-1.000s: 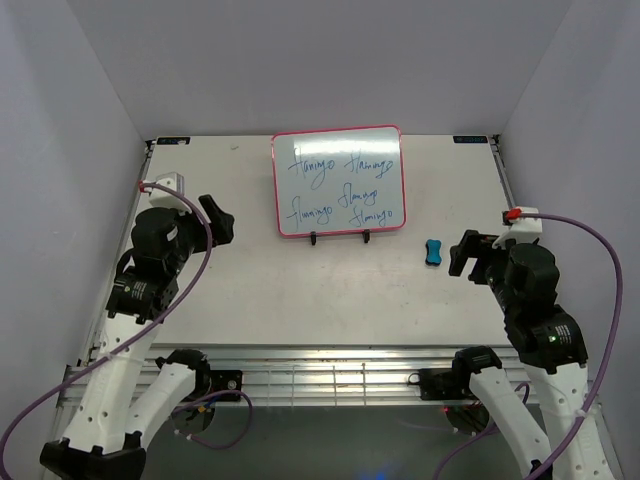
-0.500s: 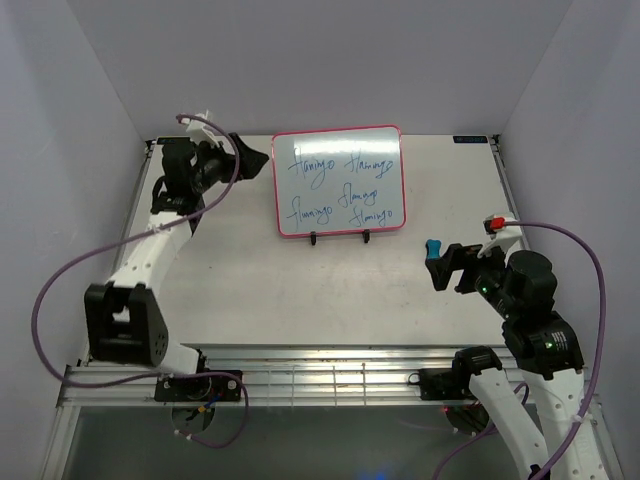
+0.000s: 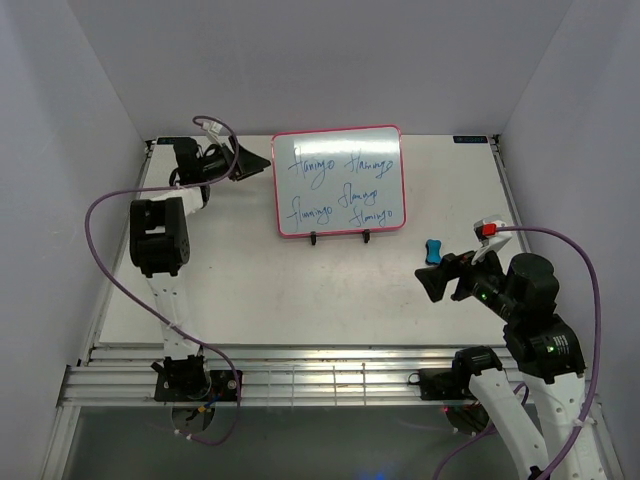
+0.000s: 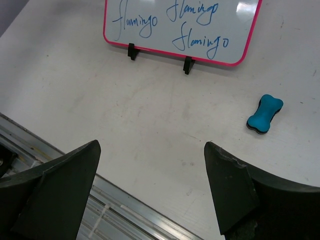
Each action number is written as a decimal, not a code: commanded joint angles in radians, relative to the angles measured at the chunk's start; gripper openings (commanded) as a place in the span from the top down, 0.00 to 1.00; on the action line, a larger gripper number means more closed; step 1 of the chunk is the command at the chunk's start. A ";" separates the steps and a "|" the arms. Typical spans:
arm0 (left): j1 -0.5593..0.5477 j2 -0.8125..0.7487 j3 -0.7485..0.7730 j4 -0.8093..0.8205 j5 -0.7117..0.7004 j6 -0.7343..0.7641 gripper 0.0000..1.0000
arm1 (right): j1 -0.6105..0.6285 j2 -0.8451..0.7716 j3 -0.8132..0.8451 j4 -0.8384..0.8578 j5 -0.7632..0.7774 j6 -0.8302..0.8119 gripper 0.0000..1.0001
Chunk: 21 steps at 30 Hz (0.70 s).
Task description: Erase the whiteboard
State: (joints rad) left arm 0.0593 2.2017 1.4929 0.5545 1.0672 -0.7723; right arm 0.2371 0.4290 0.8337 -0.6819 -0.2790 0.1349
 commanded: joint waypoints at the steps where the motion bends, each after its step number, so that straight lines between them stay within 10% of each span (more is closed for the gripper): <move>1: -0.041 0.030 0.063 0.166 0.177 -0.102 0.02 | 0.005 0.010 0.018 0.015 -0.064 -0.020 0.10; 21: -0.133 0.159 0.049 0.286 0.255 -0.125 0.28 | 0.005 0.042 0.019 0.039 -0.135 0.020 0.06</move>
State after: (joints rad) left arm -0.0708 2.3547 1.5211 0.7967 1.2922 -0.9047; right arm 0.2371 0.4603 0.8341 -0.6781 -0.3962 0.1452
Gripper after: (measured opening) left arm 0.743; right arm 0.939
